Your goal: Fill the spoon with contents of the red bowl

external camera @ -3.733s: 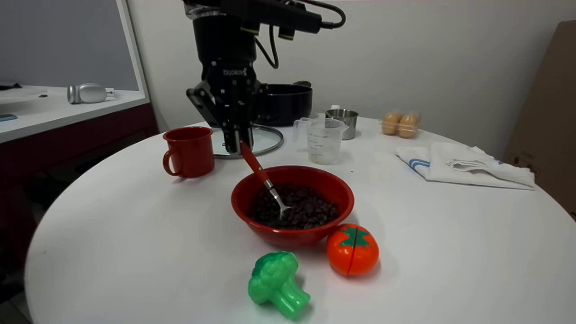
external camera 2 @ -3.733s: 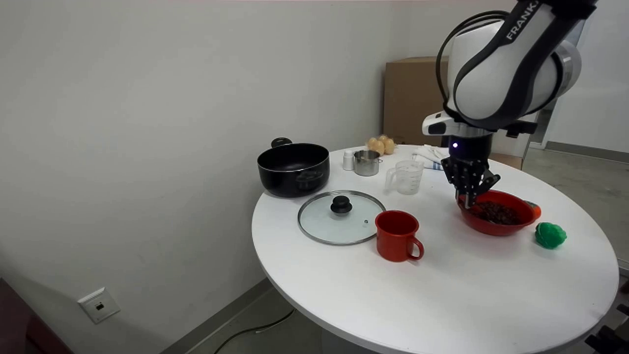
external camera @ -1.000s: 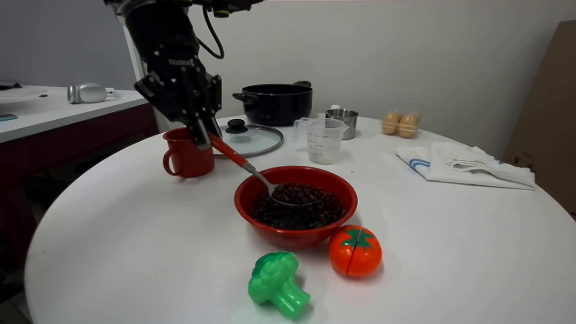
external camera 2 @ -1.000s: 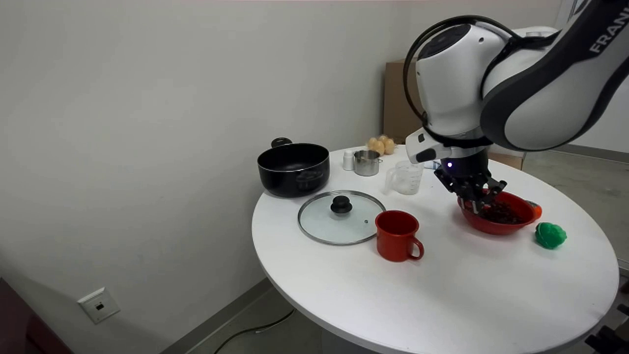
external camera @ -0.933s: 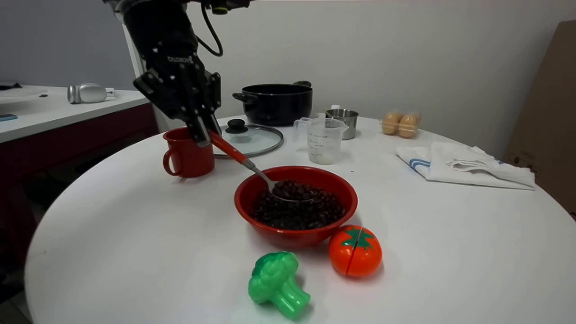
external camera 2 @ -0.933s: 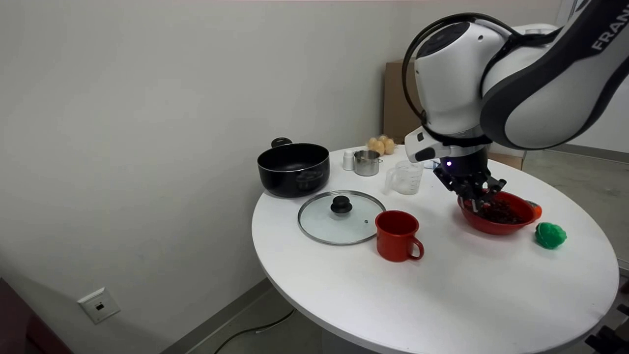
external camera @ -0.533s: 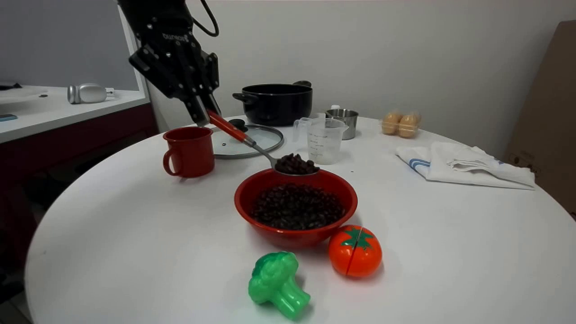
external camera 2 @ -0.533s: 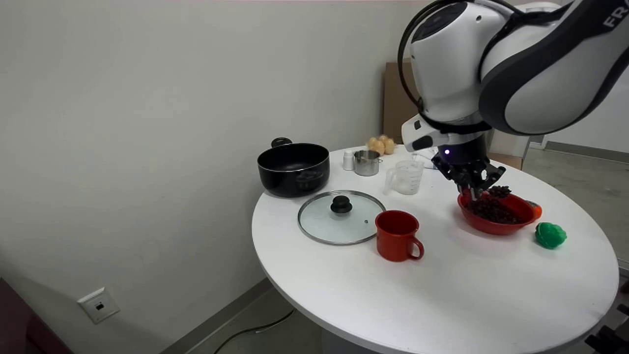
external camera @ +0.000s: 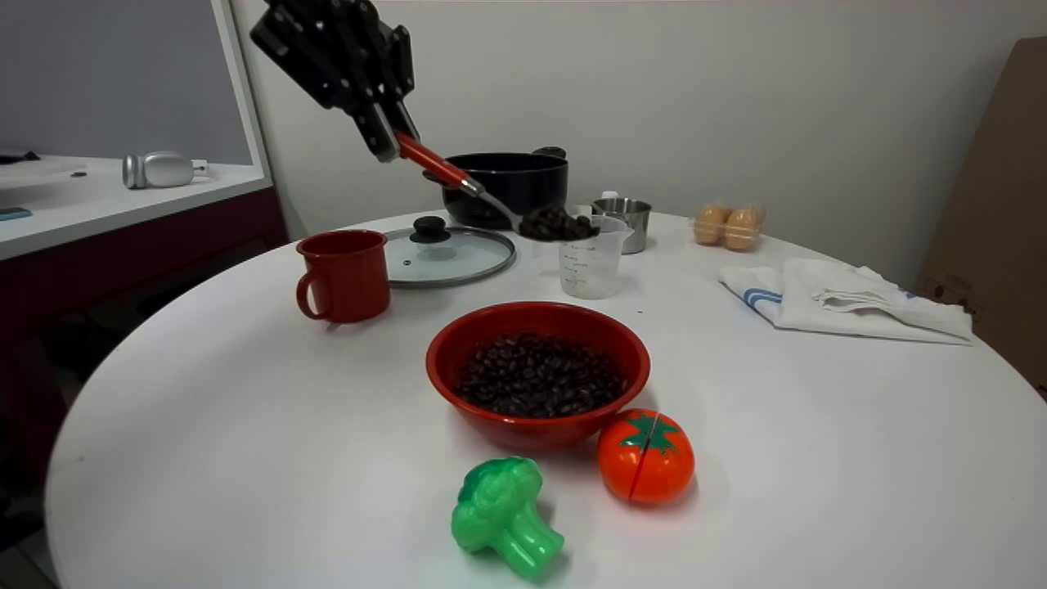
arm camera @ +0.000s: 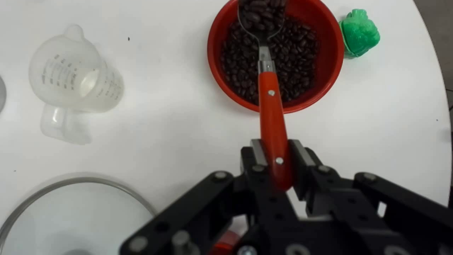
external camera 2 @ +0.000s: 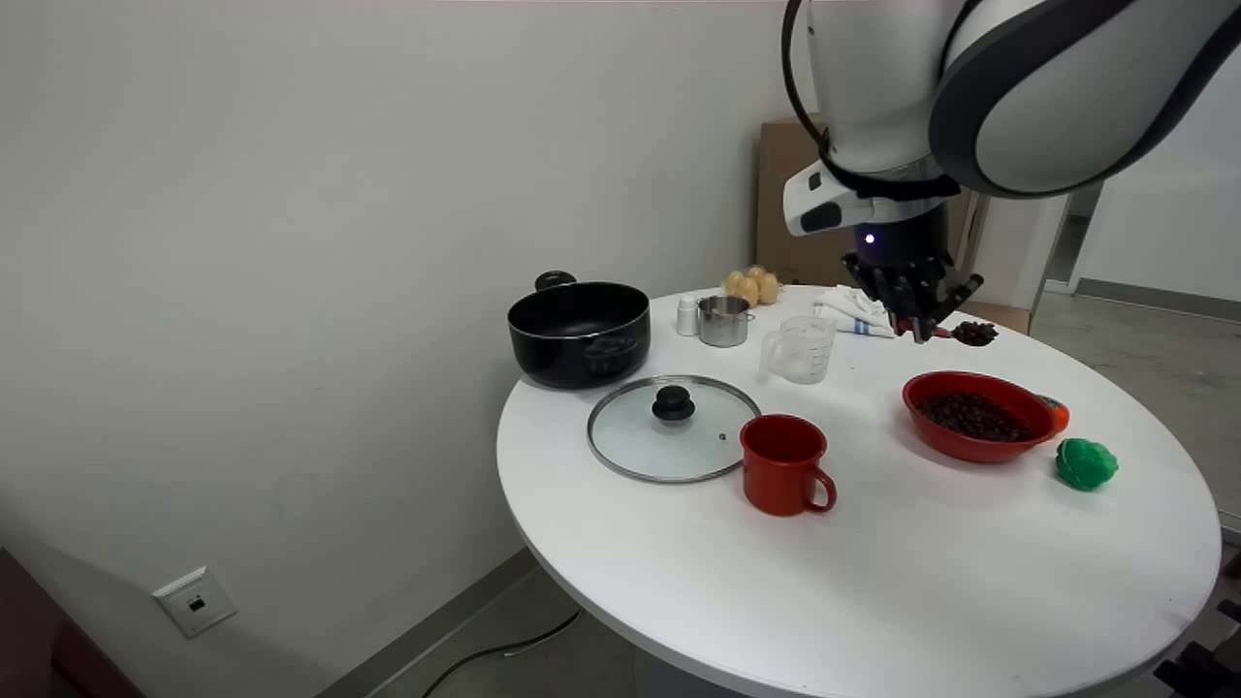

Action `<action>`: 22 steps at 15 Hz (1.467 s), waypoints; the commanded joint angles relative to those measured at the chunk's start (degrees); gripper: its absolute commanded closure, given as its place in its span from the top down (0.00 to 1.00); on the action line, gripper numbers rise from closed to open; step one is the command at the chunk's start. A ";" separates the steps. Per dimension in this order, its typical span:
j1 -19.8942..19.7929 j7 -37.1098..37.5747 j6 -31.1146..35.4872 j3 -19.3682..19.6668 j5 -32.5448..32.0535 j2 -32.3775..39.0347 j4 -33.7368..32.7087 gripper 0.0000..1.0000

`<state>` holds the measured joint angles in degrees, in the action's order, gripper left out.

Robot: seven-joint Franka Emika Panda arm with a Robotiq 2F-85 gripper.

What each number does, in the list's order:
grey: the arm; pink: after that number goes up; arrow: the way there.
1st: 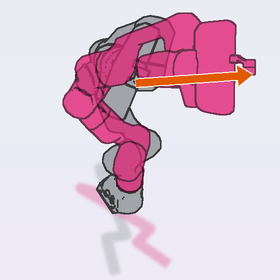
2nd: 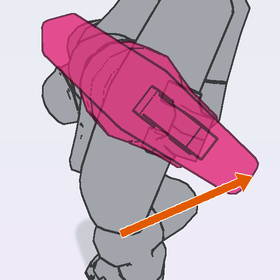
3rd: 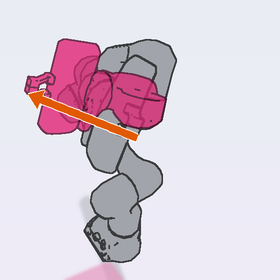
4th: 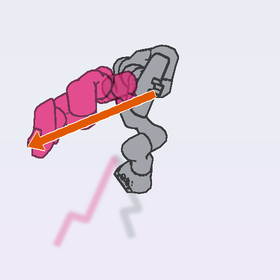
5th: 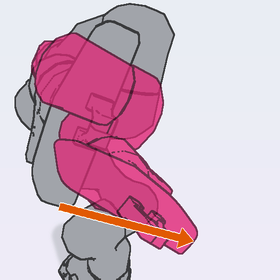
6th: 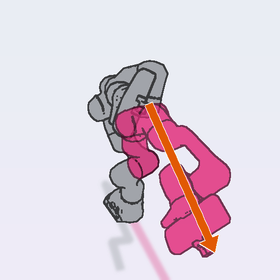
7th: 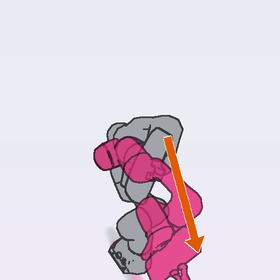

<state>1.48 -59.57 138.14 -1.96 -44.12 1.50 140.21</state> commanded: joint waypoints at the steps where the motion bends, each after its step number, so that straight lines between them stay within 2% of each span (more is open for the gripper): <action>1: 0.49 -1.17 -3.08 -0.44 3.04 -1.49 -2.19 0.05; 12: 0.66 -0.61 -5.25 -0.32 3.99 -1.14 -3.85 0.05; 22: -0.56 -0.03 -3.96 0.59 5.06 3.62 -3.78 0.05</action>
<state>1.40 -59.63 134.07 -1.76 -39.74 2.91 137.24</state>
